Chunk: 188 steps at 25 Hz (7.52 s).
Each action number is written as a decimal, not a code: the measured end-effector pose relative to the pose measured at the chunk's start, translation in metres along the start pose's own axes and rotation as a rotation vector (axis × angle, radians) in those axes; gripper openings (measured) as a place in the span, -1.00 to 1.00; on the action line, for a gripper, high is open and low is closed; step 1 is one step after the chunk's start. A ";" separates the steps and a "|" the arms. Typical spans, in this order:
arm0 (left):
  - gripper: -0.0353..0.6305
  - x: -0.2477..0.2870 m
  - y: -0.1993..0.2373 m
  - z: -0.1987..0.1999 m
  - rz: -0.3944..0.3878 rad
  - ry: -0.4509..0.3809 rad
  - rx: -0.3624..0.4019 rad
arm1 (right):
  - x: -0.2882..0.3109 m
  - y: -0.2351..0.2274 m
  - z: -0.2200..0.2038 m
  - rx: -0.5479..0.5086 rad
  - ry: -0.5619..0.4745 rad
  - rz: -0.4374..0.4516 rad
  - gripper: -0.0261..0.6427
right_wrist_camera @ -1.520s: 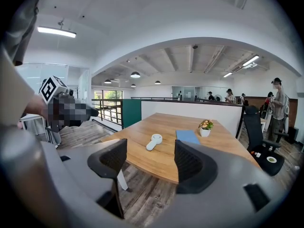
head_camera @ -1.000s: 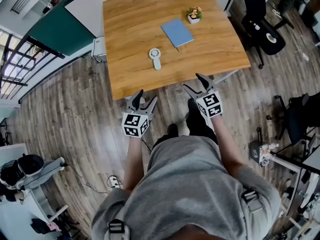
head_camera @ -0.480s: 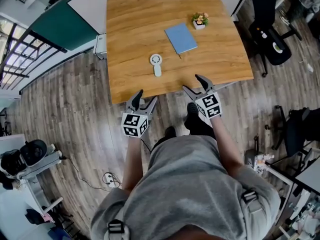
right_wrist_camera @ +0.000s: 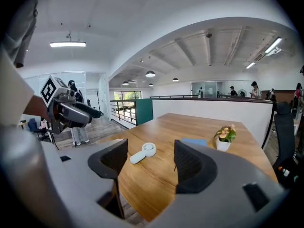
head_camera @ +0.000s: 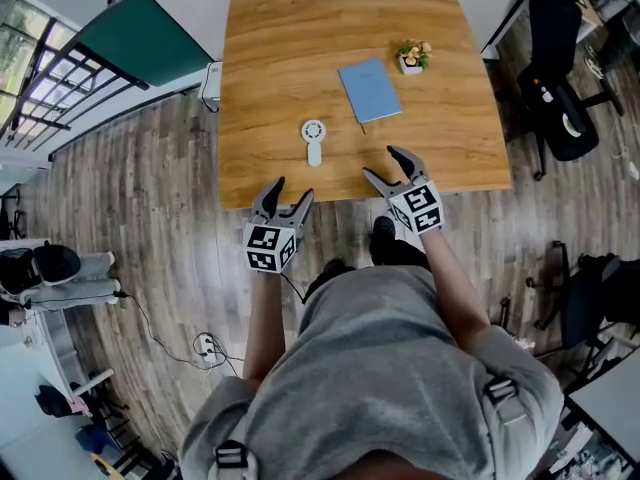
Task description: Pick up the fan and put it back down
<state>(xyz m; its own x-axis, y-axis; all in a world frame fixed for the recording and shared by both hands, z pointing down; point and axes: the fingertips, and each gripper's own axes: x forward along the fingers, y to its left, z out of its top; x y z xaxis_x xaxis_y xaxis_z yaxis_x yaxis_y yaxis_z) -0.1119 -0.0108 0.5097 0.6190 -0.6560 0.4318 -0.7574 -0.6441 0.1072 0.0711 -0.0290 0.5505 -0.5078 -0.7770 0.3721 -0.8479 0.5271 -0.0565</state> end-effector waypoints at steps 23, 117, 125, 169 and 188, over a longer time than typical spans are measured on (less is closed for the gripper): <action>-0.02 0.039 -0.033 0.017 0.217 -0.011 -0.090 | 0.041 -0.064 -0.003 -0.014 0.021 0.235 -0.12; 0.19 0.274 0.127 -0.123 0.209 0.341 -0.170 | 0.179 -0.105 -0.059 0.024 0.351 0.202 -0.13; 0.19 0.281 0.129 -0.126 0.201 0.352 -0.151 | 0.179 -0.119 -0.057 0.027 0.358 0.175 -0.13; 0.20 0.290 0.104 -0.043 0.059 0.196 -0.104 | 0.153 -0.133 -0.018 0.033 0.204 0.082 -0.14; 0.20 0.253 0.096 0.097 0.051 -0.054 -0.006 | 0.134 -0.180 0.069 -0.069 0.039 -0.050 -0.16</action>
<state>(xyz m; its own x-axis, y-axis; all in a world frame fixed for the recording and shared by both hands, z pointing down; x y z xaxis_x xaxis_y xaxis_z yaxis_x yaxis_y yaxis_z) -0.0072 -0.2768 0.5421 0.5899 -0.7084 0.3875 -0.7892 -0.6073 0.0913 0.1453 -0.2521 0.5467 -0.4580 -0.7896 0.4085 -0.8587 0.5118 0.0267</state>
